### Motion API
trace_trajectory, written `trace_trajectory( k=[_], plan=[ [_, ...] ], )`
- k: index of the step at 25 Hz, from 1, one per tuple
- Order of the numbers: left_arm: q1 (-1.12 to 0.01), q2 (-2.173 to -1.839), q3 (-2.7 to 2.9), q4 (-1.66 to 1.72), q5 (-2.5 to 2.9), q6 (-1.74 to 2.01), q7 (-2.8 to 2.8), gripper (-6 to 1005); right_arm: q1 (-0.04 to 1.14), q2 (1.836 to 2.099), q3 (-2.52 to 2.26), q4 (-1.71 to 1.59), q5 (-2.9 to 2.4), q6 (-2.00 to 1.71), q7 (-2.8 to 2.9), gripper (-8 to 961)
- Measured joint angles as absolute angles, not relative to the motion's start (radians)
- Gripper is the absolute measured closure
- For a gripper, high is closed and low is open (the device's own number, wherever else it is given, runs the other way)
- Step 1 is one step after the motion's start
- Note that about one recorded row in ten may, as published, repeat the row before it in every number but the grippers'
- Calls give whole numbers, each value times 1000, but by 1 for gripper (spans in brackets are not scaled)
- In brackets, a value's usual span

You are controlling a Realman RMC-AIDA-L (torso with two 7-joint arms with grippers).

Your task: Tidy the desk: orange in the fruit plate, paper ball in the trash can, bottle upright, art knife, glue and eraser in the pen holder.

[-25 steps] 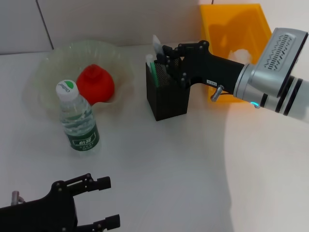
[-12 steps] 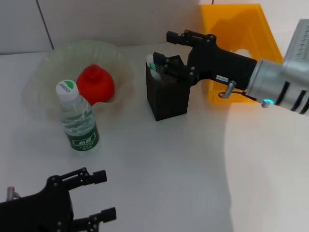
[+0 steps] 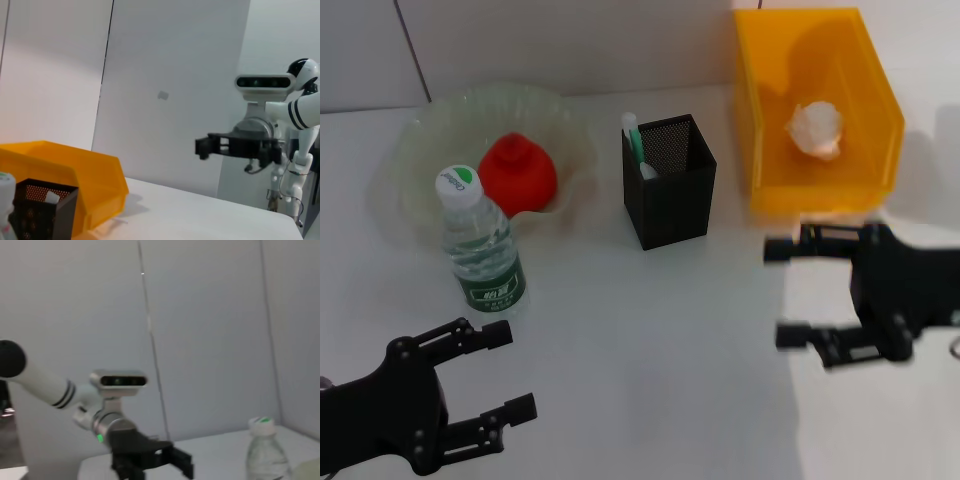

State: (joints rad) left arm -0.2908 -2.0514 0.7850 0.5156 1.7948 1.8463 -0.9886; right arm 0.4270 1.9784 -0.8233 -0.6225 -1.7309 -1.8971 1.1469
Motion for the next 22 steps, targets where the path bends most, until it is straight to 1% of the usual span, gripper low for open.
trace_trajectory(
  k=[1,4,5,6,11,17,22],
  plan=[
    [-293,-2053,785,516,1795,1849,-988,217,423,1976,-789,-591,-1815,-1948,1146,154],
    [-297,-2056,786,516,1795,1851,-987,217,415,1976,-773,-566,-1878,-1957,1151,155],
    [-297,-2056,786,516,1795,1851,-987,217,412,1978,-773,-560,-1906,-1957,1153,155],
    [-320,-2062,792,507,1795,1851,-989,217,403,1982,-772,-558,-1942,-1954,1154,156],
    [-356,-2066,825,504,1802,1853,-1032,217,388,1987,-770,-559,-1960,-1919,1142,157],
    [-369,-2066,835,496,1805,1852,-1052,217,387,1988,-767,-558,-1961,-1902,1141,158],
    [-370,-2064,846,494,1808,1849,-1052,217,386,2000,-767,-563,-1961,-1869,1139,158]
  ],
)
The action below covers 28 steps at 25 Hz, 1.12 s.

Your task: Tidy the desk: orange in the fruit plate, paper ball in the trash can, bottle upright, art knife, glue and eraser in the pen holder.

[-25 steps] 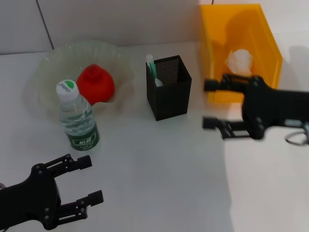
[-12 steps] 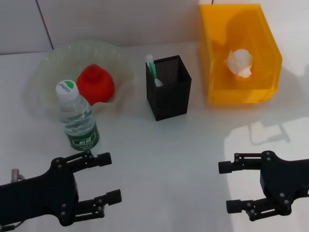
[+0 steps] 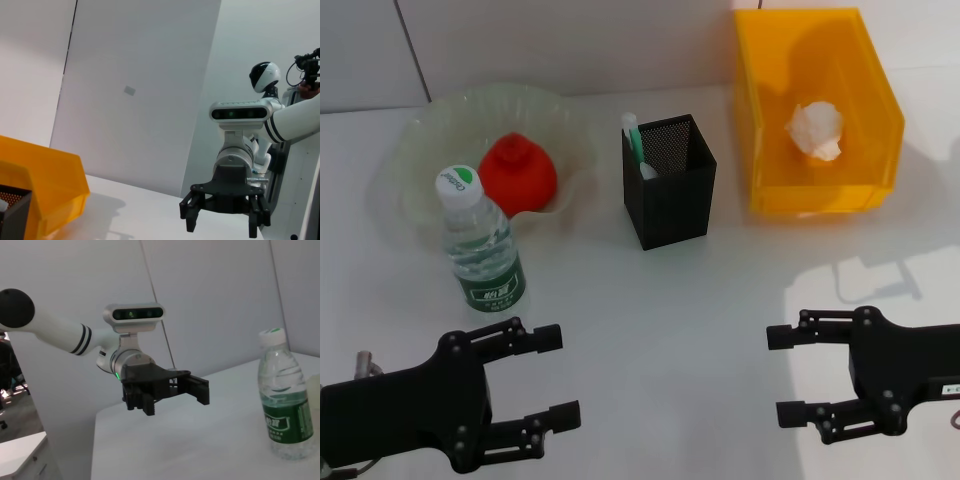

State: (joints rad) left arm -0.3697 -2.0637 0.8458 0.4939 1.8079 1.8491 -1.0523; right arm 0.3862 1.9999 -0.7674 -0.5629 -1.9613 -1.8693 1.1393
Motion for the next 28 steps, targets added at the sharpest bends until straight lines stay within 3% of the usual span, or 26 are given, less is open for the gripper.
trace_trajectory(
  k=[28],
  plan=[
    [-385,-2063,884,496,1818,1845,-1064,216,400,2014,-768,-567,-1962,-1854,1138,158]
  ],
)
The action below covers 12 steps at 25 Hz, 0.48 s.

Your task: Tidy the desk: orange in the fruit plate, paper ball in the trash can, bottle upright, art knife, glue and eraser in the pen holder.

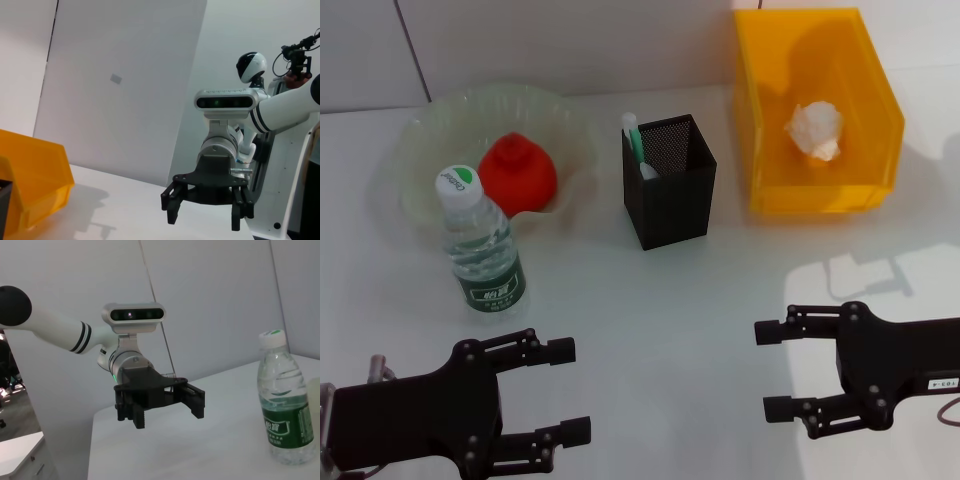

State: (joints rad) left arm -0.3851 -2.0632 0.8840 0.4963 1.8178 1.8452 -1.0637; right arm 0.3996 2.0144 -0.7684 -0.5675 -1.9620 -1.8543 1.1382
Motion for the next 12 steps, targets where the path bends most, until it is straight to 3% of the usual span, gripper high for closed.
trace_trajectory(
  k=[12],
  plan=[
    [-385,-2065,883,495,1818,1844,-1063,216,400,2021,-768,-568,-1961,-1842,1137,158]
  ],
)
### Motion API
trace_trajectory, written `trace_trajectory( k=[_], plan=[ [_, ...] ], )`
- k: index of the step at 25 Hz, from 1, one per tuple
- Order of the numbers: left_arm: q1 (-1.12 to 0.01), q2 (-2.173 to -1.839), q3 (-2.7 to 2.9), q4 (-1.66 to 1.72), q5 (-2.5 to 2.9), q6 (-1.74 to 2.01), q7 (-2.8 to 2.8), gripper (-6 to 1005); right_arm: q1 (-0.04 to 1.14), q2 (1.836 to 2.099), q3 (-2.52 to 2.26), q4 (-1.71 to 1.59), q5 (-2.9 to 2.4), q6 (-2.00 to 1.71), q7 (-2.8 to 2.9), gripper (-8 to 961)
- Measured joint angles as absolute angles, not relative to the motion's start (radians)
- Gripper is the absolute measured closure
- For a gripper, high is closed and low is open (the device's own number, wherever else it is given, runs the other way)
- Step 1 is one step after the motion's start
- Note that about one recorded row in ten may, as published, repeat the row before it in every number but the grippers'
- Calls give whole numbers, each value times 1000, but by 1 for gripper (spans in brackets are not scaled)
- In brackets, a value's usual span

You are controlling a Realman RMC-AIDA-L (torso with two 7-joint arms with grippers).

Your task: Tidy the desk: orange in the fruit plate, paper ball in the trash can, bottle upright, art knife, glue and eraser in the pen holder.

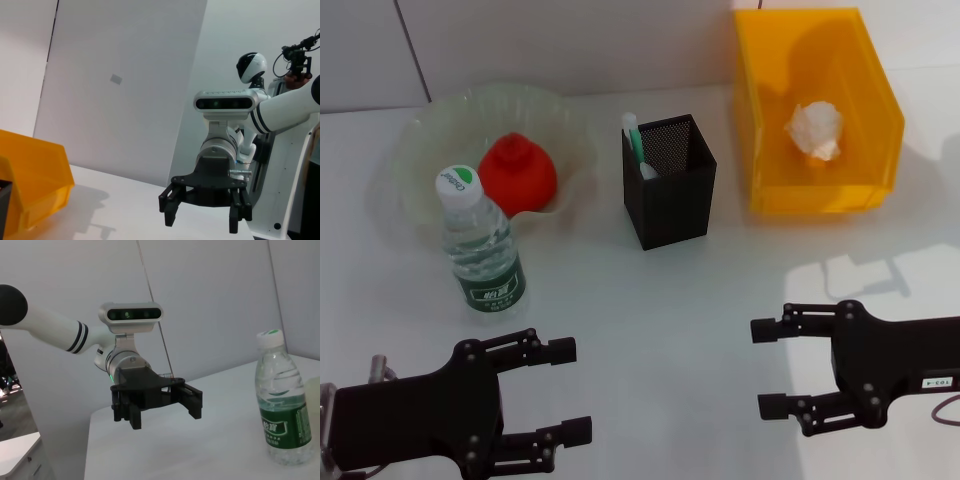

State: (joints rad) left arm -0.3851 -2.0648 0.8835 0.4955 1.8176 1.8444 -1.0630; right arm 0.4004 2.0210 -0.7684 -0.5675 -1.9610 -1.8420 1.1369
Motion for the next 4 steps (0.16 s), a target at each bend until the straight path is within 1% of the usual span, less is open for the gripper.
trace_trajectory(
  k=[4],
  plan=[
    [-385,-2065,883,495,1818,1844,-1063,216,401,2024,-768,-570,-1956,-1840,1137,158]
  ],
)
